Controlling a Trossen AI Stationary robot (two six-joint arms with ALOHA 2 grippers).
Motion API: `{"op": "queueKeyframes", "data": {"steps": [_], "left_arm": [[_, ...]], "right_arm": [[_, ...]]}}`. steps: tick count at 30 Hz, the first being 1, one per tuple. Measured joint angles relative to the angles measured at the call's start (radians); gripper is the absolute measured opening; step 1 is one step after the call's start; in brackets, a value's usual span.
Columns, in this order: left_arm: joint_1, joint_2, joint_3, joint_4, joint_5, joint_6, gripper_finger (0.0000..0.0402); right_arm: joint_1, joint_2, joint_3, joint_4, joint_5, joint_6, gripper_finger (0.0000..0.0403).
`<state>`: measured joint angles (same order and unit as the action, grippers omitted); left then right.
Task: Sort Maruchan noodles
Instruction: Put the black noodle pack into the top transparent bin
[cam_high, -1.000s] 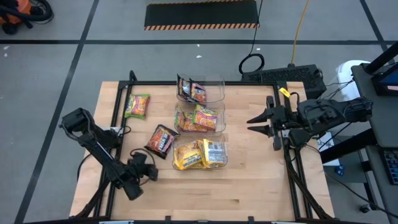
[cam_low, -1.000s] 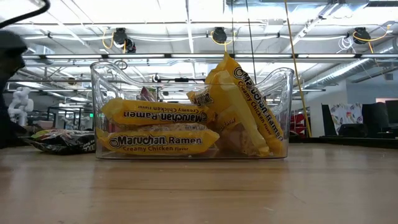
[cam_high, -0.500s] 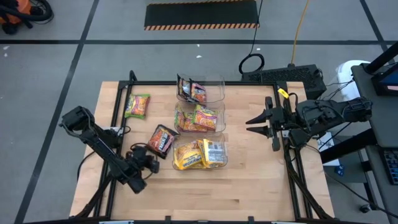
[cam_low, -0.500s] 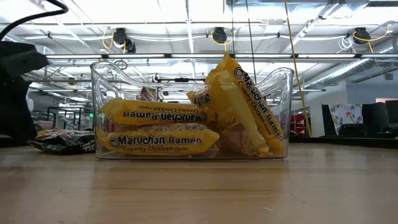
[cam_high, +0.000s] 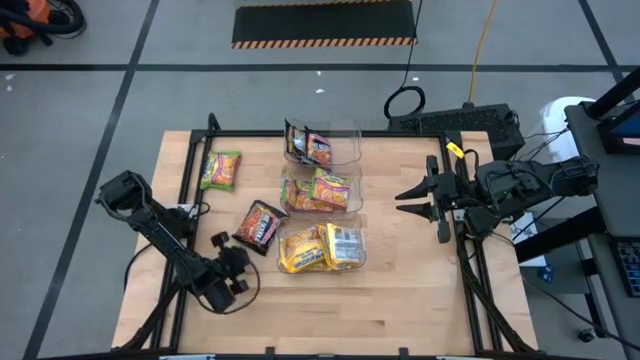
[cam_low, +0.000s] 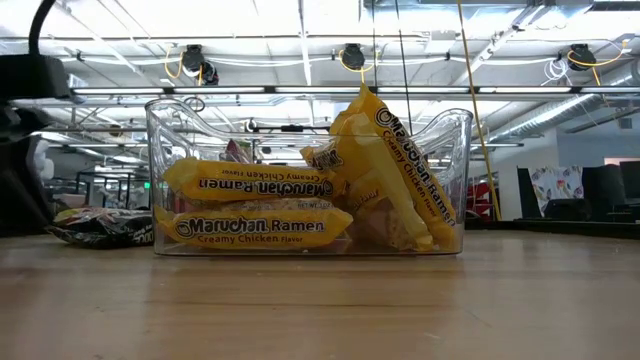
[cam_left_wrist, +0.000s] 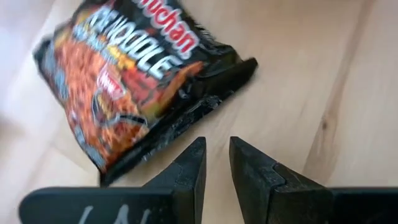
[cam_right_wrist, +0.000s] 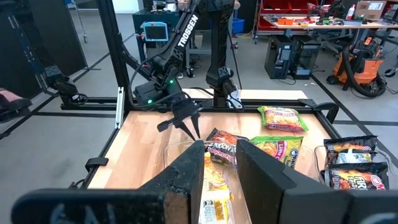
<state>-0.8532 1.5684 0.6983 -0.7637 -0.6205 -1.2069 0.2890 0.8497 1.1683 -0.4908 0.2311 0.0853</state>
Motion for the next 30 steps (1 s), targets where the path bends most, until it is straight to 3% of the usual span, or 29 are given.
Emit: {"op": "queueKeyframes", "data": {"steps": [6, 15, 24, 30], "left_arm": [[0.003, 0.000, -0.021, -0.003, 0.001, 0.251, 0.0078], [0.058, 0.000, -0.089, -0.003, 0.003, 0.307, 0.0078], [0.076, 0.000, -0.074, -0.007, 0.003, 0.374, 0.0078], [0.076, 0.000, -0.039, -0.110, -0.003, 0.389, 0.0078]], "right_arm": [[0.000, 0.000, 0.000, 0.000, 0.000, 0.000, 0.0091], [0.000, 0.000, 0.000, 0.000, 0.001, 0.000, 0.0091], [0.000, 0.000, 0.000, 0.000, 0.002, 0.005, 0.0091], [0.000, 0.000, 0.000, 0.000, 0.003, 0.007, 0.0091]]}}
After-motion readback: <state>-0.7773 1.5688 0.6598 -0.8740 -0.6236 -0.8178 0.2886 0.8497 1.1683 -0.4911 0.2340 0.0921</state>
